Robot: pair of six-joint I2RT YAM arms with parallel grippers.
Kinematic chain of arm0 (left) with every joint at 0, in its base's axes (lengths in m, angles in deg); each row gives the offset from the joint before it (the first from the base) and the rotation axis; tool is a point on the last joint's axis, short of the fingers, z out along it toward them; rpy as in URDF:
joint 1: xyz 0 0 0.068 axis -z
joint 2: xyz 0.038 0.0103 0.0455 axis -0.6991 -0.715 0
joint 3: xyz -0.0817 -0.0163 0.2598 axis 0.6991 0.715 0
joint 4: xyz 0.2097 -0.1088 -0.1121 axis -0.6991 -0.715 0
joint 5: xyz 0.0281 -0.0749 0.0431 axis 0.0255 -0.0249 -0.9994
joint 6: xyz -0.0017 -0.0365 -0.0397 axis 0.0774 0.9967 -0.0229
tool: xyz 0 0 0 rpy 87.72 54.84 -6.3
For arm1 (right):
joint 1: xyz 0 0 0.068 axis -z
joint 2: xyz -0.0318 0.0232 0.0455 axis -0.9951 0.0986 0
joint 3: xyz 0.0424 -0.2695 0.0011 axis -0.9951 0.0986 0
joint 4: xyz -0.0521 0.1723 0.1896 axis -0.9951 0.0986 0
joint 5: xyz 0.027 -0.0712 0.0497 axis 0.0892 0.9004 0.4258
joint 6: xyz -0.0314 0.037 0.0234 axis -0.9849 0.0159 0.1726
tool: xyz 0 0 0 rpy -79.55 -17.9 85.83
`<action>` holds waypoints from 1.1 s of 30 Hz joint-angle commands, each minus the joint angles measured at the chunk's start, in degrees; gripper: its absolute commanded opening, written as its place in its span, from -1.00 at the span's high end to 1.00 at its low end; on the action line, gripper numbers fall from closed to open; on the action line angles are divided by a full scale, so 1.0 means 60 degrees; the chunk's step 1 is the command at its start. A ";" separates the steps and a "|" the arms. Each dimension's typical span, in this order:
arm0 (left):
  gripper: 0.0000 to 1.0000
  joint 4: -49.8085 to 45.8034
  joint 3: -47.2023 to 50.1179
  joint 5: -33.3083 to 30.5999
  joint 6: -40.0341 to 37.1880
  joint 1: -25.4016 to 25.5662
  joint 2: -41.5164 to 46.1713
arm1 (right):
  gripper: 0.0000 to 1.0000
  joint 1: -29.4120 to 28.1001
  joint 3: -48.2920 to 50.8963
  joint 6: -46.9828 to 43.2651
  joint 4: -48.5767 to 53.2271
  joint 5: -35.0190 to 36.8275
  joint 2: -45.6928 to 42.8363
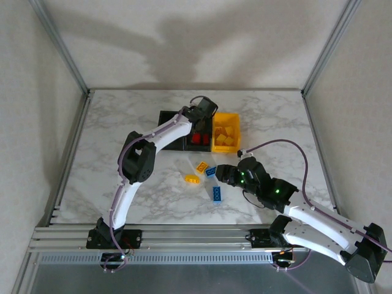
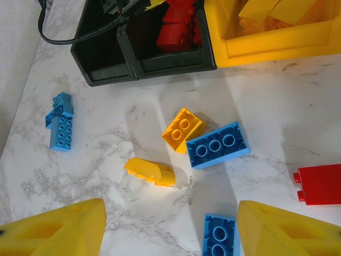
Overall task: Sort the legos into containers by color
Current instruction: Place the lego in the container.
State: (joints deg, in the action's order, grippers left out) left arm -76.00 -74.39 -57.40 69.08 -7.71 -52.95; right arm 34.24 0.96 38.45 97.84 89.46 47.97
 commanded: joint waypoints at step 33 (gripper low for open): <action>-0.09 0.2013 0.5628 0.1376 0.0034 0.0592 0.6081 | -0.47 0.1356 -0.0669 0.0493 0.2012 0.0969 0.0814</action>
State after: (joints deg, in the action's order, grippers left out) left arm -67.08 -45.71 -51.35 68.75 -5.15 -20.82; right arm 40.25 -1.59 40.44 105.91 94.10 51.25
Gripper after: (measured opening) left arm 0.545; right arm 0.734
